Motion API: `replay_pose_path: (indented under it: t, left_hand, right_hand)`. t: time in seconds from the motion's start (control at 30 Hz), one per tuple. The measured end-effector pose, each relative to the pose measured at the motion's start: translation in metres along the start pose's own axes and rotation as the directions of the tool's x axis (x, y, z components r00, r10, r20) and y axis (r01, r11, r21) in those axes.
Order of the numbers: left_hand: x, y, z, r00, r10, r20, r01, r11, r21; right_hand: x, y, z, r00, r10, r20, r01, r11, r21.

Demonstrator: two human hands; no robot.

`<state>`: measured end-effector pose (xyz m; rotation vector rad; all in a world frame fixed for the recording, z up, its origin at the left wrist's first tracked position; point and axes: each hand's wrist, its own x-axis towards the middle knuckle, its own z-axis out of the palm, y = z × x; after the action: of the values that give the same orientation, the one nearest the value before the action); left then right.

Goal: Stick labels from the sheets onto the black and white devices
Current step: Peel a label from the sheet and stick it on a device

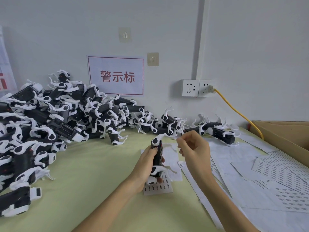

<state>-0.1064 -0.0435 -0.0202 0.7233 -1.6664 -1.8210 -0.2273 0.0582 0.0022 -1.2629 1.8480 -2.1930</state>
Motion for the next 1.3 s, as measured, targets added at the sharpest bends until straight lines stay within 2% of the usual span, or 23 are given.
replay_pose_path:
  t: [0.07,0.13,0.23,0.3,0.33,0.43,0.53,0.63,0.7,0.77,0.8,0.87,0.93,0.97,1.03,1.1,1.23,1.3]
  left_hand:
    - [0.000,0.002,-0.004,0.997,-0.068,0.022,0.068,0.998,0.007]
    - [-0.003,0.004,-0.007,0.985,-0.156,0.077,0.153,0.987,0.043]
    - [-0.003,0.005,-0.009,0.965,-0.175,0.195,0.165,0.984,0.067]
    - [-0.002,0.006,-0.010,0.954,-0.181,0.239,0.176,0.983,0.043]
    - [-0.002,0.007,-0.011,0.950,-0.200,0.239,0.198,0.980,0.030]
    - [-0.002,0.013,-0.016,0.974,-0.188,0.127,0.209,0.963,-0.173]
    - [0.003,0.018,-0.024,0.996,-0.076,-0.051,0.046,0.895,-0.444]
    - [0.006,0.019,-0.033,0.962,-0.010,-0.272,-0.106,0.908,-0.406]
    - [0.007,0.018,-0.036,0.942,-0.014,-0.337,-0.118,0.923,-0.367]
    - [0.007,0.016,-0.034,0.943,-0.040,-0.332,-0.093,0.923,-0.373]
    - [0.006,0.016,-0.033,0.946,-0.047,-0.320,-0.079,0.927,-0.367]
    - [0.006,0.014,-0.028,0.954,-0.043,-0.295,-0.063,0.938,-0.341]
    - [0.006,0.012,-0.023,0.960,-0.035,-0.276,-0.058,0.945,-0.321]
    - [0.006,0.011,-0.021,0.964,-0.030,-0.265,-0.056,0.949,-0.310]
    - [0.008,0.010,-0.017,0.969,-0.008,-0.248,-0.064,0.957,-0.282]
    - [0.010,0.007,-0.015,0.972,0.001,-0.236,-0.061,0.967,-0.247]
    - [0.015,0.002,-0.017,0.972,0.012,-0.234,-0.062,0.976,-0.208]
    - [0.017,0.000,-0.017,0.968,0.010,-0.252,-0.061,0.978,-0.197]
  right_hand:
    - [0.004,0.001,-0.004,0.998,0.063,-0.006,-0.064,0.998,-0.028]
    - [0.010,0.005,-0.008,0.970,0.198,0.143,-0.198,0.980,-0.014]
    - [0.019,0.010,-0.017,0.809,0.367,0.459,-0.396,0.917,-0.036]
    - [0.021,0.014,-0.021,0.710,0.355,0.609,-0.380,0.920,-0.094]
    - [0.021,0.016,-0.023,0.689,0.336,0.642,-0.356,0.929,-0.103]
    - [0.025,0.019,-0.030,0.717,0.359,0.597,-0.451,0.892,0.006]
    - [0.032,0.023,-0.041,0.748,0.454,0.484,-0.610,0.758,0.232]
    - [0.037,0.031,-0.050,0.734,0.590,0.336,-0.669,0.540,0.511]
    - [0.039,0.035,-0.055,0.699,0.650,0.300,-0.665,0.435,0.607]
    - [0.042,0.034,-0.063,0.700,0.667,0.254,-0.589,0.339,0.733]
    - [0.044,0.034,-0.072,0.714,0.666,0.215,-0.500,0.271,0.823]
    - [0.049,0.038,-0.101,0.807,0.577,0.124,-0.187,0.051,0.981]
    - [0.052,0.043,-0.136,0.892,0.450,-0.042,0.135,-0.176,0.975]
    - [0.051,0.045,-0.150,0.897,0.427,-0.114,0.223,-0.216,0.951]
    - [0.050,0.048,-0.162,0.869,0.473,-0.146,0.246,-0.157,0.957]
    - [0.048,0.050,-0.156,0.824,0.549,-0.137,0.180,-0.026,0.983]
    - [0.048,0.042,-0.130,0.792,0.604,-0.093,-0.040,0.203,0.978]
    - [0.052,0.038,-0.123,0.781,0.617,-0.095,-0.182,0.371,0.910]
